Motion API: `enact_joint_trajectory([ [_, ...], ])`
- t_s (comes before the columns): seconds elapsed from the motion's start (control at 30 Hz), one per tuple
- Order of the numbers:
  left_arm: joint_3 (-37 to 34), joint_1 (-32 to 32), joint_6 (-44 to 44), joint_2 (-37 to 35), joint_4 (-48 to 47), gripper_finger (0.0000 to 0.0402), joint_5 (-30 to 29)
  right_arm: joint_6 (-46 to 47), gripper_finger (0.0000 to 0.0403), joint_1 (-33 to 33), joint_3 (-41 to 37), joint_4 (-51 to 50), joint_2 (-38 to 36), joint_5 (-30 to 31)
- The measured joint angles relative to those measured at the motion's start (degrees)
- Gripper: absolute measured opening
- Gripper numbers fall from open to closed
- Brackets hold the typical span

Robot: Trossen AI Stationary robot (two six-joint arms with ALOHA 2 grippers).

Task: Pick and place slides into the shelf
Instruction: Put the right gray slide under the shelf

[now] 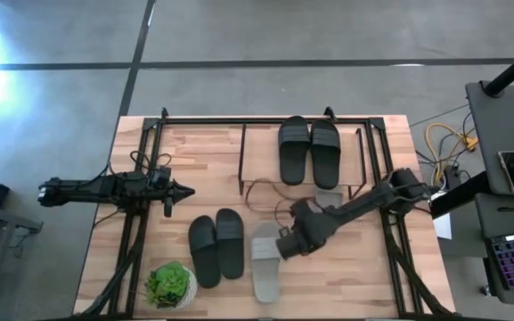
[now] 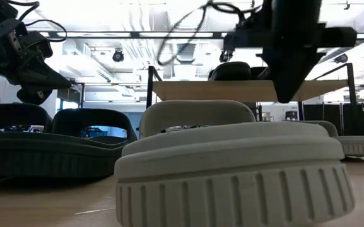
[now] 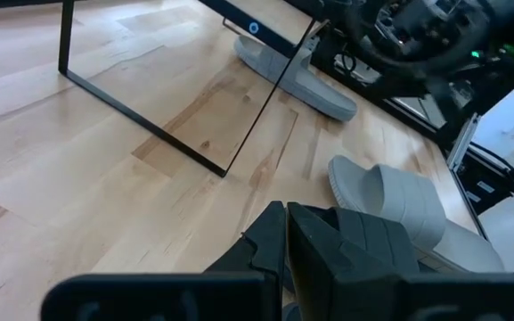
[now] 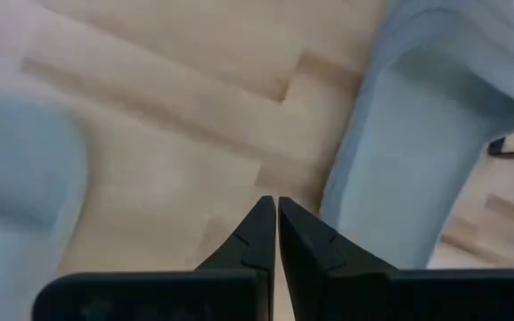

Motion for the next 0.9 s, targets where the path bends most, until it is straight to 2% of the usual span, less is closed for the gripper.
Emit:
enact_joint_trajectory([
  [0.4,-0.01,-0.01,-0.02,0.0,0.0,0.0,0.0,0.4,0.0008,-2.22,4.98,1.15,11.42,-1.3],
  [0.9,-0.02,0.01,-0.02,0.0,0.0,0.0,0.0,6.51,0.0009,-6.75,3.45,-2.66,13.27,-0.04],
])
